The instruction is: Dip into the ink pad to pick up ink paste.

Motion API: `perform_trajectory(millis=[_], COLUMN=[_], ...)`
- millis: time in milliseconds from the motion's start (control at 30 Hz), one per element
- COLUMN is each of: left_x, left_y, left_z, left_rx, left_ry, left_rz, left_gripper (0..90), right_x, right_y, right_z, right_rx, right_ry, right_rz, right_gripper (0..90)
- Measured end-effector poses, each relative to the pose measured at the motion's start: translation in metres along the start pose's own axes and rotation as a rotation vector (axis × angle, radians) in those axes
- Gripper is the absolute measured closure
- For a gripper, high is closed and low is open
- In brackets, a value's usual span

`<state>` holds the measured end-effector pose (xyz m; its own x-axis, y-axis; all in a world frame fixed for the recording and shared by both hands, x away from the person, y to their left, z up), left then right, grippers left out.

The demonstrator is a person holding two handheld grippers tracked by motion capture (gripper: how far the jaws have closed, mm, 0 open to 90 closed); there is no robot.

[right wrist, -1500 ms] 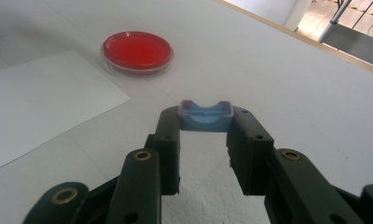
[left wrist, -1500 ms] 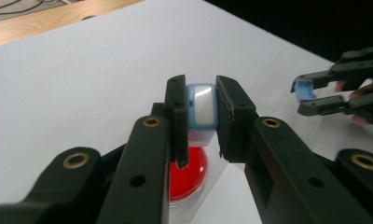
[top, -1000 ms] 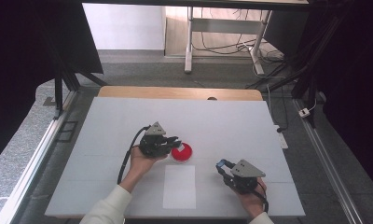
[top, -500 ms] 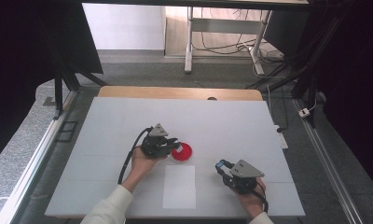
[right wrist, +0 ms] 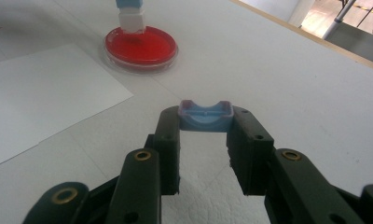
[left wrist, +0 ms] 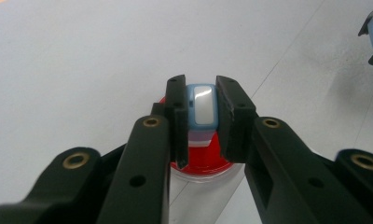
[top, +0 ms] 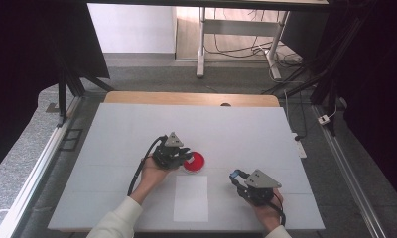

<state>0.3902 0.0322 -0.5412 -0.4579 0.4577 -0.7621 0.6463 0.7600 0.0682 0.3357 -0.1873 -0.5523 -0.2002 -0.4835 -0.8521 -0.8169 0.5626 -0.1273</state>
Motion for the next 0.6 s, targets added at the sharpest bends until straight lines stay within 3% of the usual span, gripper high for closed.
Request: perform_trajectory(millis=[367,600], left_x=[-0.0006,-0.0008], left_y=[-0.0036,-0.0048], left_z=[0.0041,0.008], left_rx=[-0.009,-0.008], left_ry=[0.038,0.047], left_rz=[0.042,0.043], left_gripper=[75.5,75.5], right_x=[0.0002,0.0002], right_y=[-0.0001,-0.0002], right_z=[0.0004,0.0002], right_rx=[0.0,0.001], right_ry=[0.001,0.002], right_rz=[0.001,-0.002], right_gripper=[65.3,65.3])
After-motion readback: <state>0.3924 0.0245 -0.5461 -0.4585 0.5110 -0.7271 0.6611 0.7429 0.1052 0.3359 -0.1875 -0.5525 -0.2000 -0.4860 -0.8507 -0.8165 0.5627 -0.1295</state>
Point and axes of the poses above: each handheld gripper's, and its own axes: z roughly forward along the jaws, x roughly out of its underside, y roughly to its left, the point moved 8 cm from there along z, roughly forward along the jaws, and after that the axes turned 11 degrees about -x, right-handed, at the moved point
